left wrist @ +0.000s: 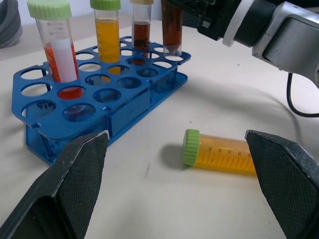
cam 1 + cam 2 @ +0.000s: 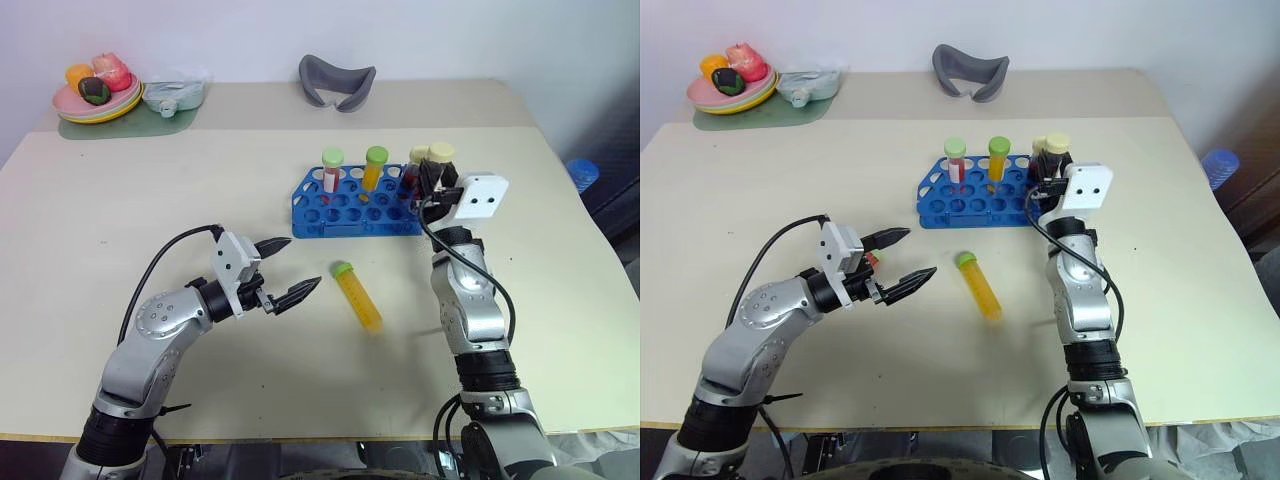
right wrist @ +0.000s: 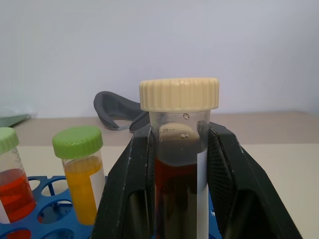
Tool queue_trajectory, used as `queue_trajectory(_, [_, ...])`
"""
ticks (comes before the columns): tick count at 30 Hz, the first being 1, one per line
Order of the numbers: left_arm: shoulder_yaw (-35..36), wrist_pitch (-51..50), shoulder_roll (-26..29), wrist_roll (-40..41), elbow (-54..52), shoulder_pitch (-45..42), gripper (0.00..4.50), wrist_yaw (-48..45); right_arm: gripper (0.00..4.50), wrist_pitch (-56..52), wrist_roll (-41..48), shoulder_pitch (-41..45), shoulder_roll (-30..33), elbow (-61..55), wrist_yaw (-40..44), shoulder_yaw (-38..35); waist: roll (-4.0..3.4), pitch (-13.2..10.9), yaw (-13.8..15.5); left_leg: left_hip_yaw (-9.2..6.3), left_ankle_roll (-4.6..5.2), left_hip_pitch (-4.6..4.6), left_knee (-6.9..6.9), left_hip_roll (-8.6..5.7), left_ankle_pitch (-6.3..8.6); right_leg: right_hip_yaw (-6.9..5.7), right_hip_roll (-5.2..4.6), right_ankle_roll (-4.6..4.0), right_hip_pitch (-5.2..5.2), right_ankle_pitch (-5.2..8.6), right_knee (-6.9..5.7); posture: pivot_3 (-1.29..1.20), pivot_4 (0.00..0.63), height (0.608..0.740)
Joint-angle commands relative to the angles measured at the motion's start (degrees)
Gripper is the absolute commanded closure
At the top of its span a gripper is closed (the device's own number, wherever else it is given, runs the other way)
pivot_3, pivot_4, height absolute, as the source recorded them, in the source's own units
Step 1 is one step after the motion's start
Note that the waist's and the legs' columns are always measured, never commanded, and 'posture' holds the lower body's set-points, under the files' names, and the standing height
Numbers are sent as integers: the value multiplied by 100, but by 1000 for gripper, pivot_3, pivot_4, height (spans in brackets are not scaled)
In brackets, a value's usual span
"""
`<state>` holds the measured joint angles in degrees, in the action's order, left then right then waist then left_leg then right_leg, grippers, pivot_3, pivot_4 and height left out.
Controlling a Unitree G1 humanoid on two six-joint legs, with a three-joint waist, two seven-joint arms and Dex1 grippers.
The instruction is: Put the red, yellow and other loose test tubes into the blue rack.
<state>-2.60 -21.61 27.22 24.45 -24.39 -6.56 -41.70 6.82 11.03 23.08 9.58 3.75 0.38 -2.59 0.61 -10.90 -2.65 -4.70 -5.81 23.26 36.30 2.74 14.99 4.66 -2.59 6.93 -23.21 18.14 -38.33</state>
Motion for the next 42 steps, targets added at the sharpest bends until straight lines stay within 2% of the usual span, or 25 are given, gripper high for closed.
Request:
queue_trajectory(1, [70, 106, 8, 49, -122, -63, 0, -13, 3610, 144, -100, -52, -89, -179, 42, -84, -1, 0, -2, 0, 0, -1, 0, 0, 0, 0, 0, 0, 0, 0, 0, 0, 150, 740])
queue_trajectory(32, [59, 181, 8, 23, -102, -3, 0, -1, 3610, 186, -263, -13, -331, 22, 219, -191, -3, 2, -11, 0, -2, -9, 0, 0, -1, 1, 0, 0, 6, 0, -7, 0, 150, 740])
queue_trajectory(42, [85, 565, 26, -47, 195, 174, 0, -192, 3610, 138, -263, -206, -335, -184, 247, -191, -5, 5, -2, 0, -3, -11, 0, 0, -2, 1, 0, 0, 8, 0, -7, 0, 150, 740])
